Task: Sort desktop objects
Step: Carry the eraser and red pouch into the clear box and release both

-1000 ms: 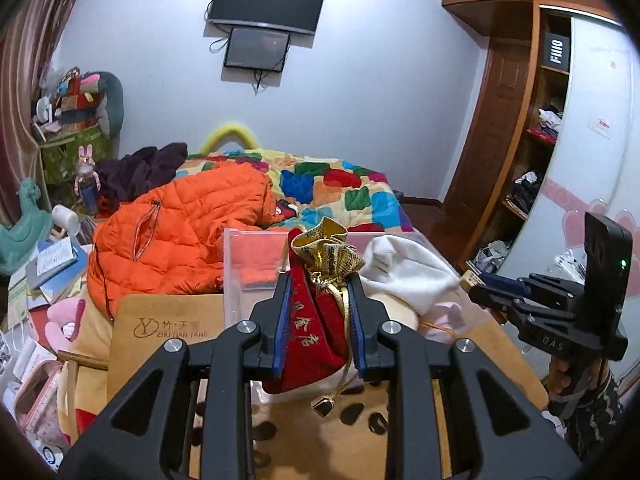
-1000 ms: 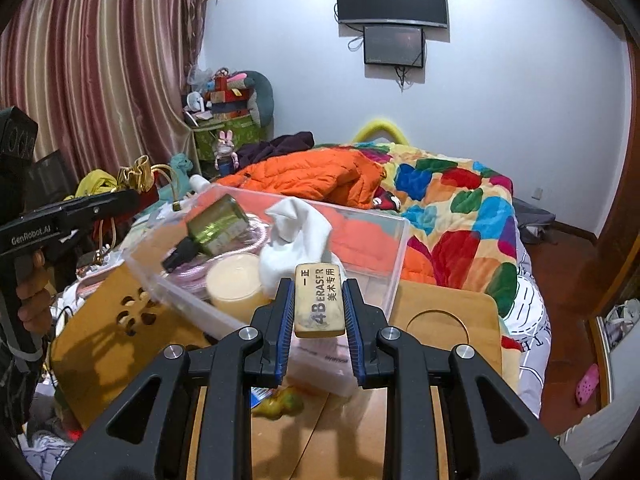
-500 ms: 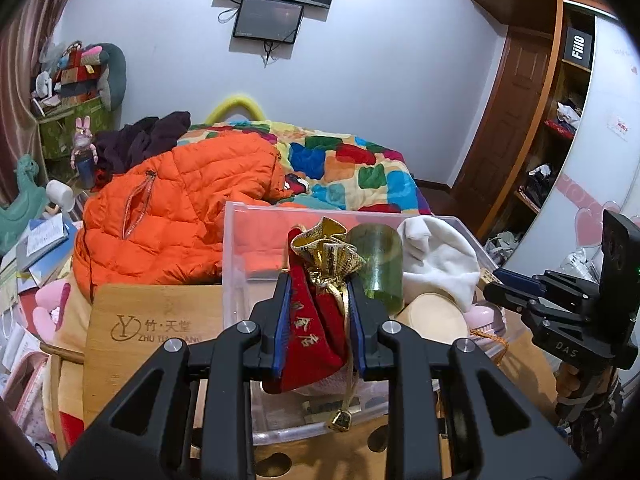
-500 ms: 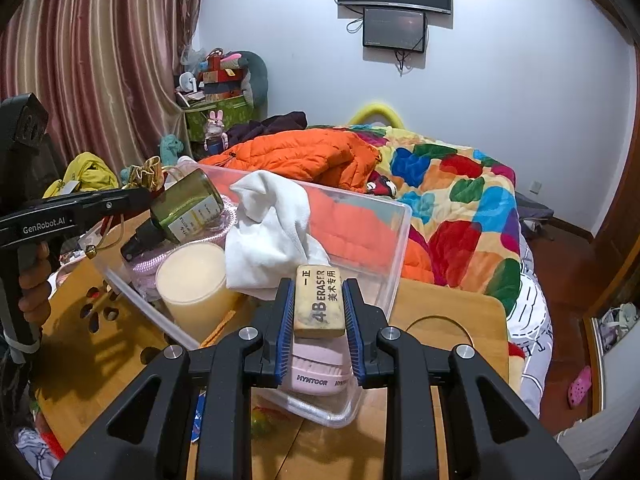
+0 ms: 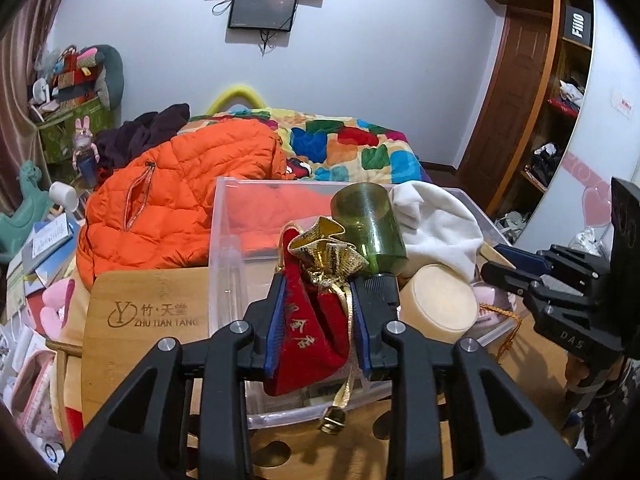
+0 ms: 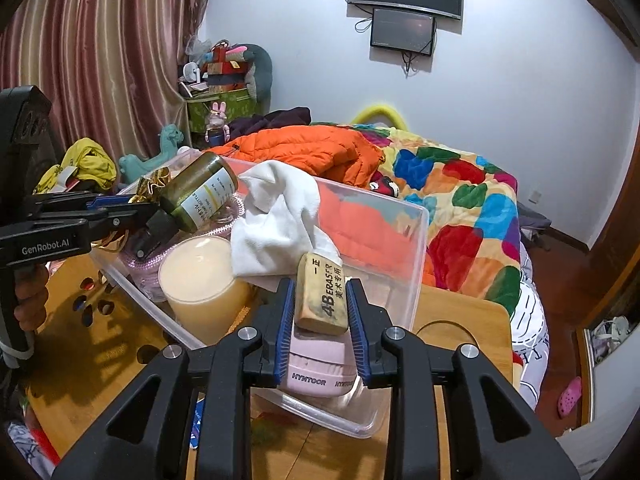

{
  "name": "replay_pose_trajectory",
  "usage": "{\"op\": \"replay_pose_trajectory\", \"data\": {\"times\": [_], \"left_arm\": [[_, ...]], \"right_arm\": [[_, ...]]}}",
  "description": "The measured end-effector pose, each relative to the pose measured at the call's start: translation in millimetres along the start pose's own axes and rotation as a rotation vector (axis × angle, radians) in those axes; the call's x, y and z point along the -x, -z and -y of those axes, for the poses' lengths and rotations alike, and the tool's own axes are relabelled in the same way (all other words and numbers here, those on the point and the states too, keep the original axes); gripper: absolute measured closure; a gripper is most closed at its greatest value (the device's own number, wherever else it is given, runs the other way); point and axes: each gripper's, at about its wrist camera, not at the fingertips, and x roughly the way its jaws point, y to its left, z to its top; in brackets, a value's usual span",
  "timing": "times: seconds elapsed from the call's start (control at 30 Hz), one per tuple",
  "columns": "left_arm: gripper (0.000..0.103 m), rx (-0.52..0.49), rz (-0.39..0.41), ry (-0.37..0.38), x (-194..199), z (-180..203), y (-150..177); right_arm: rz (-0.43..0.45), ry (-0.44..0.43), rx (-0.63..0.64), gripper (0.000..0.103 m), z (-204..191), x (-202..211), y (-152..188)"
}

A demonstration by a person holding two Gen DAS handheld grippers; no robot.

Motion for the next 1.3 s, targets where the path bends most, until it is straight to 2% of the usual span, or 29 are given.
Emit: {"op": "replay_pose_trajectory", "data": {"times": [0.1, 0.23, 0.37, 0.43, 0.47, 0.63, 0.7, 1.0, 1.3], "left_arm": [[0.066, 0.017, -0.005, 0.007, 1.9, -2.8, -1.4], [0.064, 0.026, 0.002, 0.019, 8.2, -2.4, -2.9], [0.063, 0.015, 0.012, 0.018, 14.2, 1.7, -3.9], [0.058, 0.014, 0.021, 0.014, 18.3, 2.5, -4.1], [0.055, 0.017, 0.026, 0.016, 20.4, 2.4, -4.1], [0.053, 0.022, 0.033, 0.041, 32.3, 2.8, -3.1], [0.046, 0.027, 0.029, 0.062, 36.0, 3.2, -2.0], [0.046, -0.019, 0.001, 0.087, 49.0, 22.8, 15.5], [0.046, -0.08, -0.072, 0.119, 43.2, 53.5, 41.4]], "right_arm": [[-0.007, 0.003, 0.0, 0.075, 0.9, -0.7, 0.5], [-0.004, 0.011, -0.006, 0.071, 2.0, 1.6, 1.2], [0.007, 0.016, -0.012, 0.06, 1.1, 8.3, 1.2], [0.015, 0.029, -0.009, 0.055, -1.3, 11.7, 1.4], [0.021, 0.034, -0.008, 0.054, -1.5, 14.5, 1.8], [0.029, 0.036, -0.024, 0.053, -0.4, 25.5, 3.1], [0.032, 0.037, -0.035, 0.052, 0.4, 30.7, 4.5], [0.046, 0.035, -0.037, 0.052, -3.2, 57.0, 14.7], [-0.008, 0.031, -0.037, 0.052, -3.4, 60.3, 36.9]]}}
